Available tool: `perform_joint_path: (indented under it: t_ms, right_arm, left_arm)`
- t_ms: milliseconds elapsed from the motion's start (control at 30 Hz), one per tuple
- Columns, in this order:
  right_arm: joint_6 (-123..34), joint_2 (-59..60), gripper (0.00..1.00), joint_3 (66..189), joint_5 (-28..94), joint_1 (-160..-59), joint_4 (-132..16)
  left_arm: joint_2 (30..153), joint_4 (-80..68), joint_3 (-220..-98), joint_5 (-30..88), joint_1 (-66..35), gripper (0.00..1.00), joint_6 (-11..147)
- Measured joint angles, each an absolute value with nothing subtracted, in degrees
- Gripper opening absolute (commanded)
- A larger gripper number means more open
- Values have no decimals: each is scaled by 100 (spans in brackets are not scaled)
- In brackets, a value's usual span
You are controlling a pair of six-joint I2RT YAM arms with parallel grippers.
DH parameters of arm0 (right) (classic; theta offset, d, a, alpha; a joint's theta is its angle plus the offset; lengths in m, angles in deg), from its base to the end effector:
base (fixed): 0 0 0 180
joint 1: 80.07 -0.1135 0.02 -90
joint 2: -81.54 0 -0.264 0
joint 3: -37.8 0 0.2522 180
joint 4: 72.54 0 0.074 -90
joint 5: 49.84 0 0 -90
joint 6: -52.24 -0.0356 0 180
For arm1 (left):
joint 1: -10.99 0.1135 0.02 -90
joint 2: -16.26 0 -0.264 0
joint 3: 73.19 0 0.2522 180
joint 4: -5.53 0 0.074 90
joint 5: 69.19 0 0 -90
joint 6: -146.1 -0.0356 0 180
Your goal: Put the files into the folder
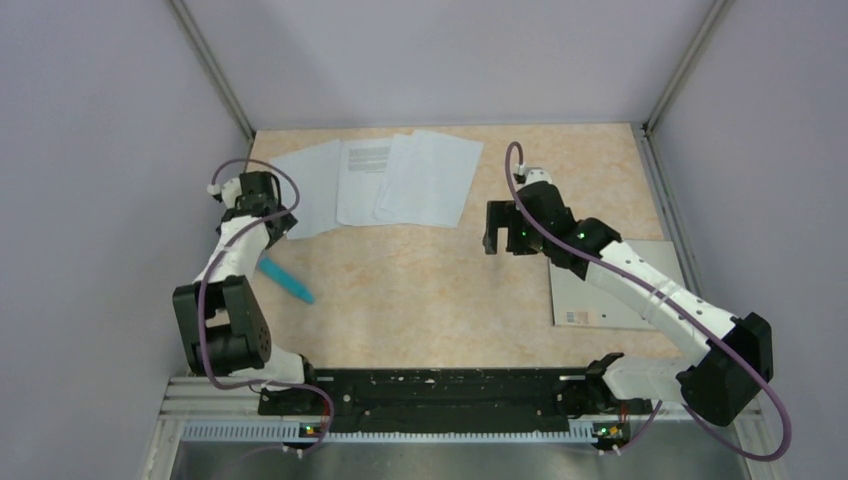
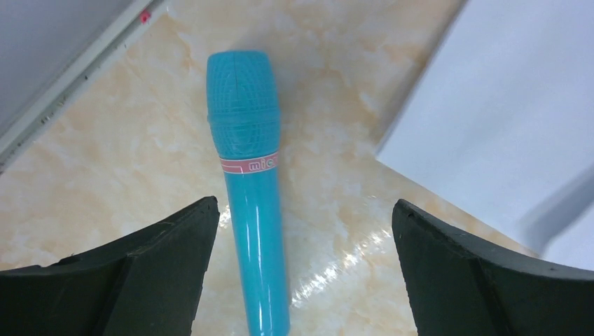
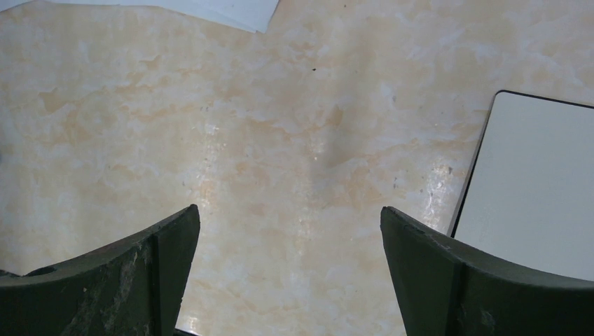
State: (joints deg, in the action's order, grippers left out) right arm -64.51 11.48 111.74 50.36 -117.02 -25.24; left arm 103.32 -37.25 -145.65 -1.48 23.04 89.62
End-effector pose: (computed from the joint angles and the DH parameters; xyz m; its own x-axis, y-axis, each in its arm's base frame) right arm 0.2122 0.1517 0.3038 -0.7105 0.0199 -0.7034 -0.1893 0.9574 0.2182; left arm 0.2986 0.0775 0.2235 -0.4696 -0.6227 -0.6258 -0.7826 0.6217 -0.0313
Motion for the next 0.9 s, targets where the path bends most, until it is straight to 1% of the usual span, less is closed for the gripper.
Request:
perform_joint_path:
  t_ms: [133,233,333,500,633,767,900]
  right_arm:
    - [-6536,1148,99,11244,5433,-11682,-2485]
    - [-6713,1148,99,11246,5822,-11569,-2422]
    - [-7093,1157,99,11229,6172,-11197,-2214]
    - [-8186,1478,99,10809,6727,-10362,-1626]
    - [-8816,2162,99,10191,7038,-9728,-1088]
    - [-8820,2767,99,9795,7289,-8653,-1093]
    - [-8427,2896,99,9426,7293,-7571,-1814]
  left_arm:
    - [9690,-3987,-14814,-484,1760,98,8896]
    - [9406,-4127,-15164,-491,916,96,8769]
    - [9489,-4173,-15601,-141,-11,96,8630]
    - [10153,-4085,-16025,703,-1283,95,8529]
    - [10855,-3906,-16119,1518,-1836,95,8605]
    - [11605,-3670,-16351,2329,-2356,95,8863]
    - [12217,-3215,-16611,3079,-2974,94,9233]
